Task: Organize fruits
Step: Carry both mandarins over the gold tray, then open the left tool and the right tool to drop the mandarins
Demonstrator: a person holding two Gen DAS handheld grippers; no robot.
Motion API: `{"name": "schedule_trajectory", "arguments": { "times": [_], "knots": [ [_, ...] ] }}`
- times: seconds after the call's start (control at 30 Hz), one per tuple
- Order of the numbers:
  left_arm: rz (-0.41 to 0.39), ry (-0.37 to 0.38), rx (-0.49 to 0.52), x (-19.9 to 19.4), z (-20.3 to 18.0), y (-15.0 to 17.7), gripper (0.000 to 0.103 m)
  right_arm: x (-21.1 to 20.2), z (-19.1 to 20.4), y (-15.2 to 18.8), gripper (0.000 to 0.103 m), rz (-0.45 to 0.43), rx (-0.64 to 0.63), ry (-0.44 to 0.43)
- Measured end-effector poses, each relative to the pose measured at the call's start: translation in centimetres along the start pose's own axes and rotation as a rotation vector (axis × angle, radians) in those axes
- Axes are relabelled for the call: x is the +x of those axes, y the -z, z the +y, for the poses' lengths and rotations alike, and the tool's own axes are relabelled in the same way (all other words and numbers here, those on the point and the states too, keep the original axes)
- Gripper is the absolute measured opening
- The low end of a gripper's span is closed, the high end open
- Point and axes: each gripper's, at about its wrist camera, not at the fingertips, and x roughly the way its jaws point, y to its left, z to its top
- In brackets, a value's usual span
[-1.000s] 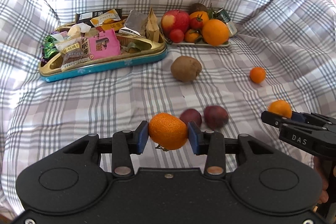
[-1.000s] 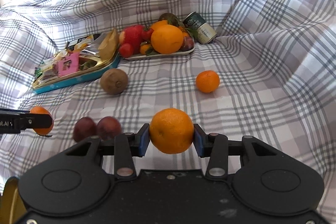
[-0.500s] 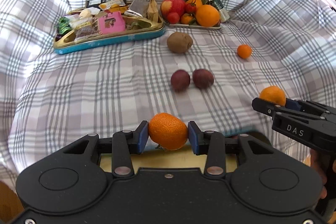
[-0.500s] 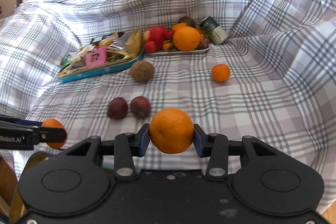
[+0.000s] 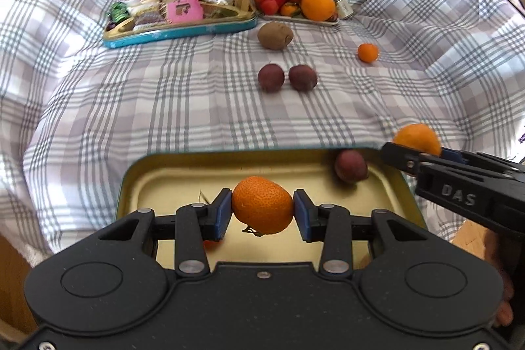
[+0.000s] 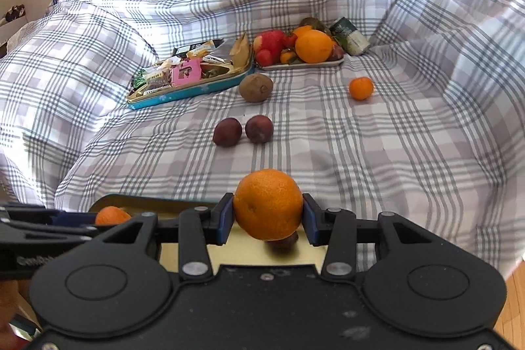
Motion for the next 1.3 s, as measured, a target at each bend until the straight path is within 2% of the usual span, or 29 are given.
{"name": "schedule_trajectory", "arguments": {
  "times": [0.13,0.3,0.63,1.13,1.3],
  "knots": [
    [0.009,-0.021,-0.009,0.0,-0.5,0.9,0.048,-0.9,-0.5,1.0,0.045,0.007,0.019,0.003],
    [0.024,-0.056,-0.002,0.6,-1.0,1.6,0.048,-0.9,-0.4,2.1,0.045,0.014,-0.013,0.048],
    [0.065,-0.082,-0.025,1.3,-0.8,3.0,0.049,-0.3,-0.4,3.0,0.045,0.061,-0.004,0.041],
    [0.056,-0.046,-0.069,0.7,0.0,3.1,0.048,-0.4,-0.1,3.2,0.045,0.079,-0.009,0.034],
    [0.043,-0.038,-0.043,0.3,-0.5,3.0,0.050,-0.3,-0.2,3.2,0.046,0.089,-0.003,0.021]
  ]
}}
